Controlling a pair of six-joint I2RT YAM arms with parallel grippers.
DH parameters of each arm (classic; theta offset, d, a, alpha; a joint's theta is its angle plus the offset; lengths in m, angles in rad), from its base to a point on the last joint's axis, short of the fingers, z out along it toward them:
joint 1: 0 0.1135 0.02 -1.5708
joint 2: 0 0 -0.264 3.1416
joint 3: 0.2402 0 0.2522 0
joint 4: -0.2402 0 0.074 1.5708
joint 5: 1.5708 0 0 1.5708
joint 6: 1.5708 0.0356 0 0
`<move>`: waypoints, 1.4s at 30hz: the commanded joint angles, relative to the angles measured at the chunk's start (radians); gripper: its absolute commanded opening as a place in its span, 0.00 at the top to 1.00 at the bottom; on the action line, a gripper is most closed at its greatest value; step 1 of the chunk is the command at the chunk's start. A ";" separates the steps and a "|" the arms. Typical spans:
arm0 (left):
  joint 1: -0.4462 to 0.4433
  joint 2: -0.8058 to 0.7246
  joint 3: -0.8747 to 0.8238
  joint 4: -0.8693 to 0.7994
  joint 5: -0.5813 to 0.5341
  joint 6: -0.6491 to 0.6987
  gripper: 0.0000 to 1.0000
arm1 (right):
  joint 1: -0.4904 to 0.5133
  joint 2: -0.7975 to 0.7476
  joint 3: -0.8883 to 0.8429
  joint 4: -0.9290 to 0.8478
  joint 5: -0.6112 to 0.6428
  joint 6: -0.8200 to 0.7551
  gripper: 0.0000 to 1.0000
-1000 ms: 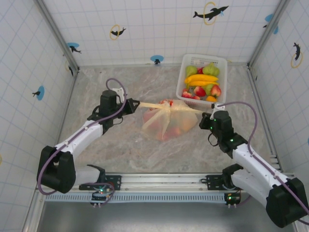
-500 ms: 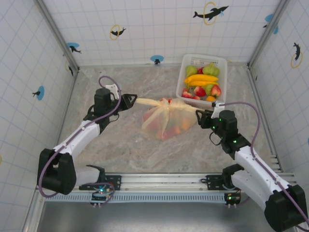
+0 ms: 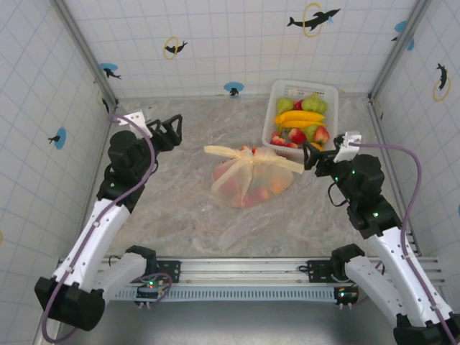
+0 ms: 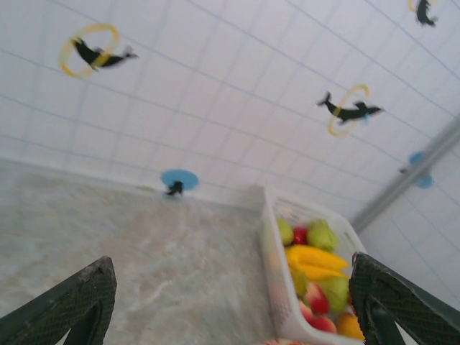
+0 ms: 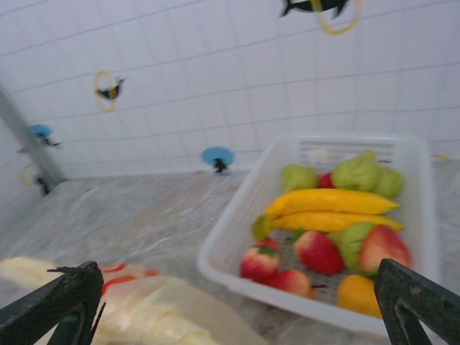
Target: Place the fake fruits into the plastic bag and tie a complex knot
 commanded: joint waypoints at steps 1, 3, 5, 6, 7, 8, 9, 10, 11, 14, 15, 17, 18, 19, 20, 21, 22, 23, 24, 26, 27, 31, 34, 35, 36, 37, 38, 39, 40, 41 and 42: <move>0.009 -0.076 -0.042 -0.033 -0.297 0.122 0.08 | -0.022 0.000 0.017 -0.037 0.288 -0.025 0.00; 0.010 -0.115 -0.072 -0.014 -0.388 0.171 0.03 | -0.047 -0.001 -0.017 0.005 0.391 -0.030 0.00; 0.012 -0.135 -0.096 0.004 -0.442 0.209 0.03 | -0.080 -0.002 -0.056 0.048 0.432 -0.031 0.00; 0.012 -0.139 -0.108 0.011 -0.466 0.220 0.03 | -0.098 0.001 -0.076 0.071 0.441 -0.028 0.00; 0.012 -0.138 -0.117 0.015 -0.486 0.227 0.03 | -0.112 0.007 -0.092 0.088 0.443 -0.026 0.00; 0.012 -0.137 -0.127 0.023 -0.504 0.237 0.03 | -0.129 0.016 -0.111 0.108 0.443 -0.025 0.00; 0.012 -0.131 -0.141 0.034 -0.521 0.243 0.03 | -0.145 0.027 -0.127 0.129 0.442 -0.024 0.00; 0.014 -0.125 -0.152 0.041 -0.537 0.243 0.03 | -0.158 0.040 -0.143 0.146 0.441 -0.021 0.00; 0.013 -0.118 -0.164 0.055 -0.551 0.247 0.03 | -0.174 0.056 -0.159 0.165 0.438 -0.015 0.00; 0.020 -0.087 -0.201 0.096 -0.567 0.254 0.03 | -0.220 0.116 -0.203 0.236 0.408 0.001 0.00; 0.021 -0.075 -0.209 0.103 -0.569 0.255 0.03 | -0.233 0.136 -0.215 0.261 0.400 0.005 0.00; 0.027 -0.042 -0.216 0.109 -0.572 0.259 0.03 | -0.258 0.190 -0.245 0.322 0.384 0.006 0.00; 0.029 -0.027 -0.221 0.114 -0.573 0.263 0.03 | -0.269 0.215 -0.254 0.351 0.382 0.002 0.00; 0.033 -0.008 -0.221 0.119 -0.571 0.265 0.03 | -0.278 0.246 -0.268 0.388 0.380 -0.002 0.00; 0.037 0.009 -0.225 0.129 -0.570 0.268 0.03 | -0.286 0.278 -0.278 0.425 0.378 -0.006 0.00; 0.040 0.026 -0.227 0.136 -0.566 0.268 0.03 | -0.294 0.305 -0.284 0.456 0.373 -0.008 0.00; 0.045 0.045 -0.229 0.143 -0.561 0.269 0.03 | -0.302 0.342 -0.291 0.492 0.372 -0.010 0.00; 0.051 0.065 -0.230 0.152 -0.556 0.268 0.03 | -0.307 0.378 -0.291 0.524 0.365 -0.015 0.00; 0.055 0.081 -0.232 0.161 -0.550 0.268 0.03 | -0.313 0.409 -0.296 0.560 0.357 -0.027 0.00; 0.065 0.118 -0.238 0.185 -0.545 0.269 0.03 | -0.316 0.479 -0.307 0.656 0.349 -0.040 0.00; 0.072 0.133 -0.243 0.197 -0.541 0.269 0.03 | -0.317 0.507 -0.317 0.705 0.337 -0.048 0.00; 0.093 0.201 -0.270 0.249 -0.524 0.270 0.03 | -0.319 0.628 -0.326 0.858 0.305 -0.096 0.00; 0.095 0.259 -0.282 0.273 -0.527 0.282 0.03 | -0.328 0.695 -0.362 0.960 0.243 -0.104 0.00; 0.096 0.276 -0.287 0.289 -0.526 0.282 0.03 | -0.327 0.731 -0.405 1.070 0.230 -0.108 0.00; 0.096 0.291 -0.295 0.302 -0.525 0.282 0.03 | -0.328 0.771 -0.453 1.179 0.221 -0.108 0.00; 0.099 0.306 -0.303 0.320 -0.520 0.283 0.03 | -0.329 0.823 -0.490 1.321 0.215 -0.110 0.00; 0.101 0.321 -0.310 0.337 -0.515 0.319 0.03 | -0.330 0.835 -0.508 1.378 0.201 -0.115 0.00; 0.103 0.334 -0.317 0.349 -0.510 0.323 0.03 | -0.331 0.806 -0.499 1.315 0.205 -0.113 0.00; 0.104 0.349 -0.327 0.370 -0.502 0.332 0.03 | -0.331 0.781 -0.474 1.219 0.211 -0.110 0.00; 0.105 0.363 -0.336 0.391 -0.496 0.340 0.03 | -0.332 0.795 -0.455 1.205 0.223 -0.104 0.00; 0.105 0.375 -0.346 0.415 -0.490 0.348 0.03 | -0.329 0.808 -0.446 1.212 0.213 -0.113 0.00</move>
